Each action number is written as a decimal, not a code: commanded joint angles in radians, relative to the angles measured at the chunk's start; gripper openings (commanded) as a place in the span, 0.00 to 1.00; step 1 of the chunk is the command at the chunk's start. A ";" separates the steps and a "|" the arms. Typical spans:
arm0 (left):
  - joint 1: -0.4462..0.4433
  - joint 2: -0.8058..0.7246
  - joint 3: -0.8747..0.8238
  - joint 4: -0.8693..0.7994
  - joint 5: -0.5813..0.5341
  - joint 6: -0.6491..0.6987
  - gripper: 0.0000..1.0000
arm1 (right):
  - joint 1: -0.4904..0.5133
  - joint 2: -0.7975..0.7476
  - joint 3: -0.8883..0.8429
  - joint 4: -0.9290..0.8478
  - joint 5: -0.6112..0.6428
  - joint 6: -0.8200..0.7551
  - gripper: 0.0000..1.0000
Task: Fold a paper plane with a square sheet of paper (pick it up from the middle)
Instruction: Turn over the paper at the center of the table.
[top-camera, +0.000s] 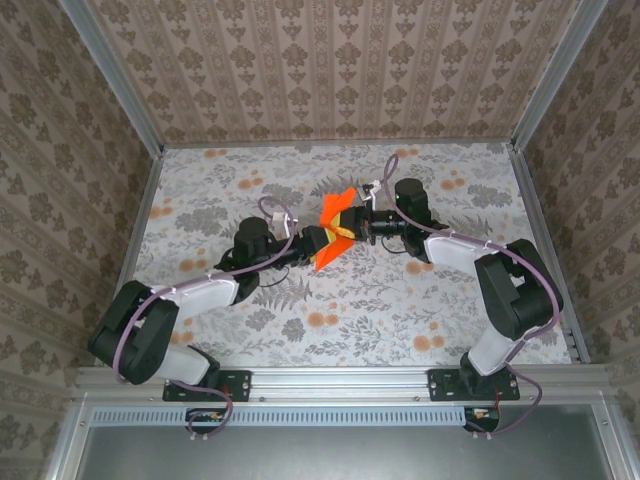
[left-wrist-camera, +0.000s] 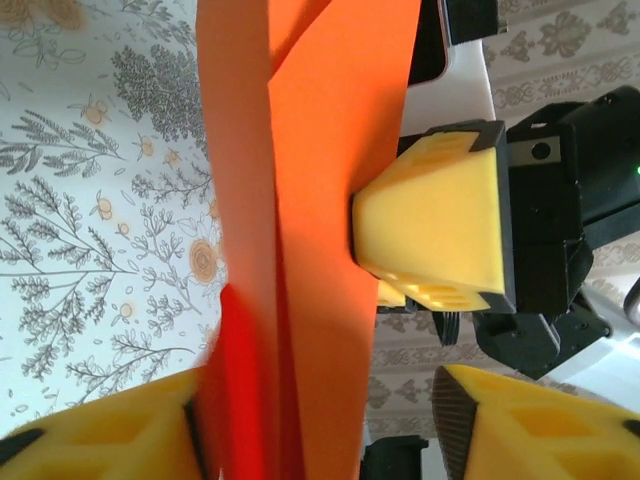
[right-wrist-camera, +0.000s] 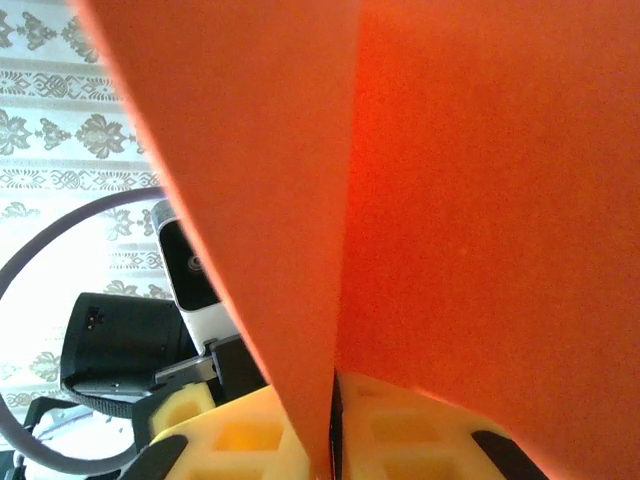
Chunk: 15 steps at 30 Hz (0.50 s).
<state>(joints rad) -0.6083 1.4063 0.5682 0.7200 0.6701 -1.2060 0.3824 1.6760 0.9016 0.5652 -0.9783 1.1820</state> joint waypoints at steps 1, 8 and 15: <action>0.002 0.000 0.013 0.046 0.000 0.011 0.44 | -0.004 -0.031 0.006 -0.015 -0.034 -0.006 0.16; 0.009 -0.097 0.039 -0.225 -0.071 0.206 0.13 | -0.050 -0.120 0.035 -0.412 0.090 -0.252 0.44; -0.021 -0.184 0.237 -0.948 -0.370 0.603 0.08 | -0.082 -0.254 0.055 -0.788 0.408 -0.493 0.63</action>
<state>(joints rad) -0.6159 1.2587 0.7147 0.1436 0.4793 -0.8410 0.3050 1.4780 0.9260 0.0113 -0.7521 0.8429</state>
